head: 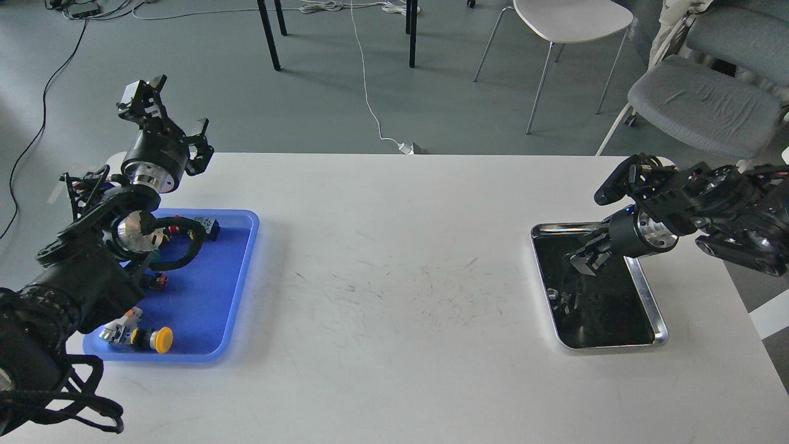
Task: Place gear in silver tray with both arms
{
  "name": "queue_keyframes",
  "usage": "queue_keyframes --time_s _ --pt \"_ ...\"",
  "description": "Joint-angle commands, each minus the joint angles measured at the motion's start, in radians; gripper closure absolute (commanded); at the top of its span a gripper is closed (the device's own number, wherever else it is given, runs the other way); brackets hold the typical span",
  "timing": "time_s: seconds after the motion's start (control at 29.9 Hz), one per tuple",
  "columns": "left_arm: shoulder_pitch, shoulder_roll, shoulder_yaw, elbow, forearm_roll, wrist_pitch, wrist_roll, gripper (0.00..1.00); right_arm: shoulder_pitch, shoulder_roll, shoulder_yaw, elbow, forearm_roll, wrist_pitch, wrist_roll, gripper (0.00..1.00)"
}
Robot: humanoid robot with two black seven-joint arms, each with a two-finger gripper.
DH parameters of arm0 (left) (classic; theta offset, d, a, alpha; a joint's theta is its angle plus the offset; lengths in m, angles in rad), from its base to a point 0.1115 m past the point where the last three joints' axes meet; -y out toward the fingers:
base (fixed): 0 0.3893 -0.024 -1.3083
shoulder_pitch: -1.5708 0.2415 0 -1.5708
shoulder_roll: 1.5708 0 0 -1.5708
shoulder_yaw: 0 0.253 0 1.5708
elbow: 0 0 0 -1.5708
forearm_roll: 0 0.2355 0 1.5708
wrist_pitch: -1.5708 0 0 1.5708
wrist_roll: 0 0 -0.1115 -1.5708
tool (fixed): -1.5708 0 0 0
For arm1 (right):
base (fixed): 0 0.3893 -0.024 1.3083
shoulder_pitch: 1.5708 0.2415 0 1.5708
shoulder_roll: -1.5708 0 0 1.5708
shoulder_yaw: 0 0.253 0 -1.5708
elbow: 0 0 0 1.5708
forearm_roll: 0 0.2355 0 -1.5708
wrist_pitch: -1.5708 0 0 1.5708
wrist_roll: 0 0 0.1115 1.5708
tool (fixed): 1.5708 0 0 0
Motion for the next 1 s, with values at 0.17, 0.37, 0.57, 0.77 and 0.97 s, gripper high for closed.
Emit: queue_keyframes --time_s 0.17,0.37,0.57,0.77,0.97 --pt "-0.001 0.012 0.037 -0.001 -0.004 -0.070 0.083 0.01 -0.005 -0.087 0.168 -0.008 0.361 -0.009 0.000 0.09" --pt "-0.015 0.012 0.037 -0.003 -0.006 -0.084 0.088 0.01 -0.072 -0.155 0.317 -0.013 0.567 -0.030 0.000 0.01" --pt "-0.054 0.017 0.031 -0.011 -0.010 -0.090 0.147 0.01 -0.204 -0.213 0.577 -0.010 0.608 -0.093 0.000 0.01" --pt "-0.091 0.011 0.020 -0.018 -0.016 -0.102 0.246 0.01 -0.282 -0.216 0.748 -0.001 0.643 -0.162 0.000 0.01" --pt "-0.120 0.001 0.020 -0.026 -0.016 -0.132 0.321 0.01 -0.302 -0.204 0.754 -0.004 0.971 -0.153 0.000 0.01"
